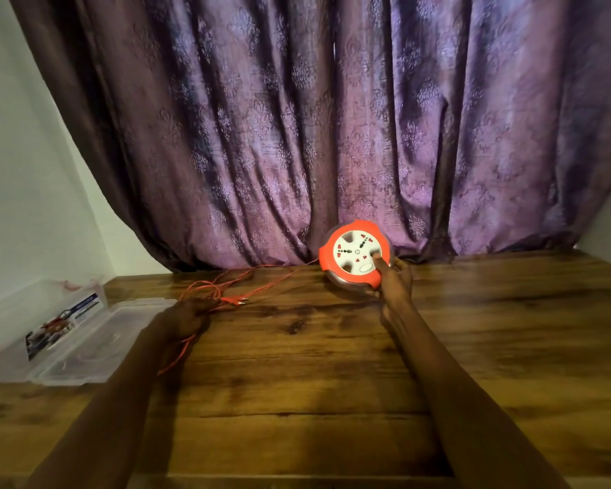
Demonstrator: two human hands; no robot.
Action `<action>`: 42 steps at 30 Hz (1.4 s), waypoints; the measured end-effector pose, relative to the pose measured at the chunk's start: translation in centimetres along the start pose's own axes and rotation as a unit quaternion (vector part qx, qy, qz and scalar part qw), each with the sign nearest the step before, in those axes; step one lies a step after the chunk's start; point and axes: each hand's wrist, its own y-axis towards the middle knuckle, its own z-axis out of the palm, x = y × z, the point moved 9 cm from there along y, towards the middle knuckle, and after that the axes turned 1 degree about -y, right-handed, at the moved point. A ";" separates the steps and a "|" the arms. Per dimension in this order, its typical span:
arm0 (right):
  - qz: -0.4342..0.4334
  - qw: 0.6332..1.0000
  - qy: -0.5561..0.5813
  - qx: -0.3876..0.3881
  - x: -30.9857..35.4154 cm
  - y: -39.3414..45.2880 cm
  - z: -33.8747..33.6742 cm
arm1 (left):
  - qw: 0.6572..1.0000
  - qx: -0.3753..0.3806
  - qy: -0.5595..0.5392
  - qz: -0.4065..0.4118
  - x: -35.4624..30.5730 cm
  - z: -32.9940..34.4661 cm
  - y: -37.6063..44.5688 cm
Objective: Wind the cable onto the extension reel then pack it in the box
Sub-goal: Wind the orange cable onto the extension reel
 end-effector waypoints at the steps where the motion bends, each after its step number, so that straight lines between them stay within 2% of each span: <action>1: 0.000 1.000 -0.002 -0.001 0.0 0.0 -0.1 | 1.000 -0.004 -0.007 -0.006 0.0 0.0 0.1; 4: 0.005 1.000 -0.002 -0.005 -0.2 -0.1 -0.4 | 0.998 -0.037 0.054 -0.008 -1.5 -0.7 0.3; 6: 0.007 1.000 0.000 0.001 -0.4 -0.2 -0.1 | 0.986 -0.128 0.105 0.027 -4.0 -2.3 0.1; 7: 0.008 1.000 -0.002 0.004 -0.4 -0.3 0.1 | 0.977 -0.185 0.088 0.057 -5.7 -3.3 -0.2; 9: 0.007 1.000 -0.006 0.010 -0.6 -0.5 0.8 | 0.957 -0.267 -0.016 0.110 -8.8 -4.7 -1.1; 12: -0.009 1.000 -0.010 0.023 -0.7 -0.9 2.1 | 0.940 -0.254 -0.145 0.176 -14.0 -4.2 -1.7; 13: -0.016 0.999 -0.010 0.025 -0.7 -1.0 2.6 | 0.938 -0.225 -0.187 0.187 -15.6 -3.3 -1.4; 15: -0.027 0.999 -0.011 0.030 -0.5 -1.1 3.7 | 0.924 -0.119 -0.327 0.158 -17.9 -0.6 -0.2; 17: -0.026 0.999 -0.007 0.044 -0.4 -1.1 4.9 | 0.875 -0.054 -0.472 0.092 -19.1 1.6 0.9; 19: -0.028 0.998 -0.002 0.057 -0.3 -0.9 6.0 | 0.815 -0.044 -0.576 0.045 -19.5 2.6 1.8; 23: -0.021 0.995 -0.030 0.093 -1.6 -1.0 7.2 | 0.657 -0.060 -0.751 0.028 -19.5 3.2 3.1; 24: -0.023 0.993 -0.043 0.103 -2.0 -1.1 7.3 | 0.636 -0.073 -0.768 0.025 -19.3 3.4 3.4; 26: -0.091 0.981 -0.128 0.114 -1.5 -1.3 7.1 | 0.625 -0.089 -0.775 0.021 -19.0 3.9 3.6; 27: -0.167 0.953 -0.228 0.110 -0.5 -1.5 7.0 | 0.629 -0.094 -0.771 0.019 -18.8 4.1 3.7; 28: -0.262 0.897 -0.340 0.107 0.7 -2.0 7.1 | 0.637 -0.100 -0.764 0.016 -18.6 4.2 3.8; 30: -0.441 0.734 -0.498 0.137 1.8 -4.5 8.8 | 0.647 -0.108 -0.754 0.021 -18.0 4.2 4.0; 31: -0.484 0.668 -0.541 0.166 1.6 -5.6 9.6 | 0.650 -0.111 -0.751 0.033 -18.0 4.1 4.0; 32: -0.502 0.625 -0.566 0.193 1.1 -6.4 10.4 | 0.655 -0.112 -0.746 0.044 -17.8 4.0 4.0; 33: -0.506 0.599 -0.582 0.216 0.8 -6.9 10.9 | 0.662 -0.112 -0.739 0.050 -17.8 3.9 4.1; 35: -0.499 0.573 -0.600 0.251 0.8 -7.6 11.7 | 0.673 -0.104 -0.731 0.046 -17.6 4.1 4.1; 37: -0.489 0.546 -0.618 0.284 0.8 -7.9 11.9 | 0.664 -0.087 -0.742 0.037 -17.3 4.4 4.2; 42: -0.494 0.414 -0.680 0.349 -0.3 -8.4 11.7 | 0.655 -0.071 -0.753 0.016 -16.0 4.5 4.3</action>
